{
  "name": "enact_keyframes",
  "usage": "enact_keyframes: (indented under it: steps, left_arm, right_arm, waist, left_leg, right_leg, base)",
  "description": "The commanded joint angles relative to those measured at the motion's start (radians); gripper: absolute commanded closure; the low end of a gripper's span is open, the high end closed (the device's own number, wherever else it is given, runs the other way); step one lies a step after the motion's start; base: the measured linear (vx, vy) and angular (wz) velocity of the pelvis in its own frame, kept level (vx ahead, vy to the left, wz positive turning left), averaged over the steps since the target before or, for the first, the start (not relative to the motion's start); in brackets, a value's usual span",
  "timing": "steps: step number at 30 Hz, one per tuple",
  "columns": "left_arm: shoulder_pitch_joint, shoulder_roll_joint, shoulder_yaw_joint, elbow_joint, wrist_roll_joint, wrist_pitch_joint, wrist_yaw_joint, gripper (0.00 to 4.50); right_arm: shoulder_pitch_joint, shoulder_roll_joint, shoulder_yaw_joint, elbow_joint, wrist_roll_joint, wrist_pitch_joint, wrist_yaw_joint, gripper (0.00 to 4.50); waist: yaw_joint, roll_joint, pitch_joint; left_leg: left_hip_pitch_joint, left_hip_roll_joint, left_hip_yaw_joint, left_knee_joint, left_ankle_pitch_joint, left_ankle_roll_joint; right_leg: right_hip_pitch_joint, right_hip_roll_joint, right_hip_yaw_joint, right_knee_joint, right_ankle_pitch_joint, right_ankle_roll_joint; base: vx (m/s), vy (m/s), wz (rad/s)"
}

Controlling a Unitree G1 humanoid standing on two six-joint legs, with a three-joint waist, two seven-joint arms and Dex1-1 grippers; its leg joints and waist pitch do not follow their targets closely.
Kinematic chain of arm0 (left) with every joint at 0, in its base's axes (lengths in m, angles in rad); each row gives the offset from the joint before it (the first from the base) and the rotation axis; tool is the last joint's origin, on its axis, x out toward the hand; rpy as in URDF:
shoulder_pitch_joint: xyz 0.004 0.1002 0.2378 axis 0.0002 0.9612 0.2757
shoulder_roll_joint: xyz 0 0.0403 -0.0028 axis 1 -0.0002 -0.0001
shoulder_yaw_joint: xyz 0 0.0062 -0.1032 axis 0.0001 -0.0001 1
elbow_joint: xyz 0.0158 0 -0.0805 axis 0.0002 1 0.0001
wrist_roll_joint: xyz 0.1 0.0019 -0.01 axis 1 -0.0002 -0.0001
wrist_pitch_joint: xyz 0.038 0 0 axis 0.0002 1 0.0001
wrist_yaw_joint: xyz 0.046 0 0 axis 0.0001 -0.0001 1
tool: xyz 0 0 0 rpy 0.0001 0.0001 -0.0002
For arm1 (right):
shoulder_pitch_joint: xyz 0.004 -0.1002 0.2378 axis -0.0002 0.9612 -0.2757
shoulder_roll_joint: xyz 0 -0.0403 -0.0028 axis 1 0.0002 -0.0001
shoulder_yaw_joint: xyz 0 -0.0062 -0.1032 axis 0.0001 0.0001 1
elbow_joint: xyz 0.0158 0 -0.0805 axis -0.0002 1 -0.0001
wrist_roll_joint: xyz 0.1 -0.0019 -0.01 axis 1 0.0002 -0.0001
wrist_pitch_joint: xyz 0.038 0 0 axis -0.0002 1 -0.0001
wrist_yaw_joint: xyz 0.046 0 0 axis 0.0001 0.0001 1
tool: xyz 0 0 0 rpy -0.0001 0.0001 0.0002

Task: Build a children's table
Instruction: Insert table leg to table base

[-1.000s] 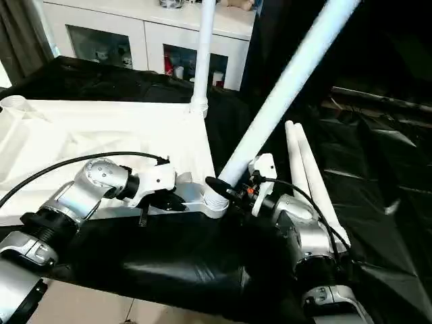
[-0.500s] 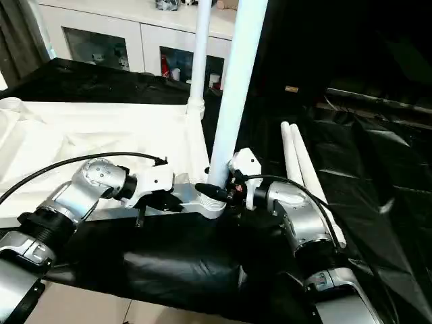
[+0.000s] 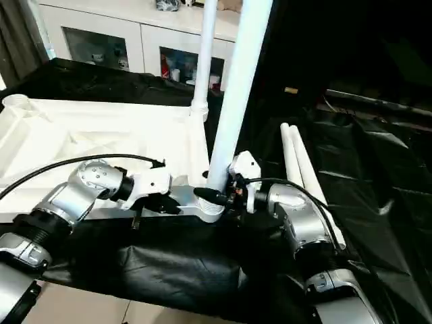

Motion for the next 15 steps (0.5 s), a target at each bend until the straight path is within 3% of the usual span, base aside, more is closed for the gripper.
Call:
enact_keyframes:
  steps: [1, 4, 6, 10, 11, 14, 15]
  left_arm:
    - [0.001, -0.008, -0.011, 0.003, 0.017, -0.014, -0.001, 4.50]
    - [-0.009, -0.025, 0.002, 0.026, 0.017, 0.015, 0.035, 4.50]
    - [-0.022, -0.043, 0.014, 0.046, 0.017, 0.063, 0.069, 4.50]
    - [-0.082, -0.124, 0.025, 0.153, 0.054, 0.169, 0.228, 4.50]
    - [-0.095, -0.143, 0.030, 0.176, 0.056, 0.190, 0.262, 4.50]
    - [-0.154, -0.244, 0.075, 0.292, 0.041, 0.278, 0.442, 4.50]
    - [-0.169, -0.271, 0.086, 0.327, 0.039, 0.293, 0.493, 4.50]
  right_arm:
    - [0.079, -0.015, 0.038, 0.165, -0.096, 0.052, -0.062, 2.60]
    - [0.052, 0.009, 0.008, 0.216, -0.100, 0.049, -0.172, 2.60]
    - [0.024, 0.032, -0.012, 0.265, -0.112, 0.048, -0.287, 2.60]
    - [-0.057, 0.114, -0.075, 0.380, -0.101, 0.089, -0.592, 2.60]
    - [-0.070, 0.129, -0.089, 0.397, -0.095, 0.095, -0.642, 2.60]
    - [-0.124, 0.199, -0.157, 0.465, -0.048, 0.119, -0.846, 2.60]
    - [-0.135, 0.219, -0.169, 0.481, -0.038, 0.118, -0.889, 2.60]
  waist:
    - [-0.001, 0.018, -0.025]
    - [-0.002, 0.018, -0.021]
    - [-0.008, 0.021, -0.012]
    - [-0.027, 0.018, -0.013]
    - [-0.029, 0.019, -0.012]
    - [-0.030, 0.023, -0.012]
    - [-0.028, 0.023, -0.013]
  left_leg:
    - [0.003, 0.076, -0.028, -0.075, -0.284, -0.001]
    - [0.006, 0.076, -0.031, -0.078, -0.328, -0.014]
    - [0.017, 0.077, -0.038, -0.081, -0.429, -0.046]
    - [0.017, 0.073, -0.058, -0.086, -0.517, -0.075]
    - [0.016, 0.072, -0.058, -0.086, -0.524, -0.075]
    - [0.035, 0.067, -0.062, -0.080, -0.583, -0.080]
    - [0.034, 0.068, -0.062, -0.082, -0.583, -0.072]
  right_leg:
    - [0.016, -0.103, 0.076, -0.086, -0.190, -0.194]
    - [0.010, -0.108, 0.077, -0.095, -0.292, -0.174]
    - [-0.006, -0.112, 0.077, -0.112, -0.466, -0.140]
    - [-0.008, -0.115, 0.068, -0.126, -0.600, -0.080]
    - [-0.010, -0.116, 0.068, -0.128, -0.612, -0.075]
    - [-0.022, -0.113, 0.060, -0.140, -0.632, -0.066]
    - [-0.022, -0.116, 0.060, -0.145, -0.616, -0.067]
  base:
    - [0.000, 0.000, 0.00]
    - [0.000, 0.000, 0.00]
    - [-0.061, 0.001, -0.02]
    - [-0.043, 0.012, -0.07]
    - [-0.090, 0.036, -0.16]
    - [-0.037, 0.019, -0.06]
    - [0.000, 0.000, 0.00]
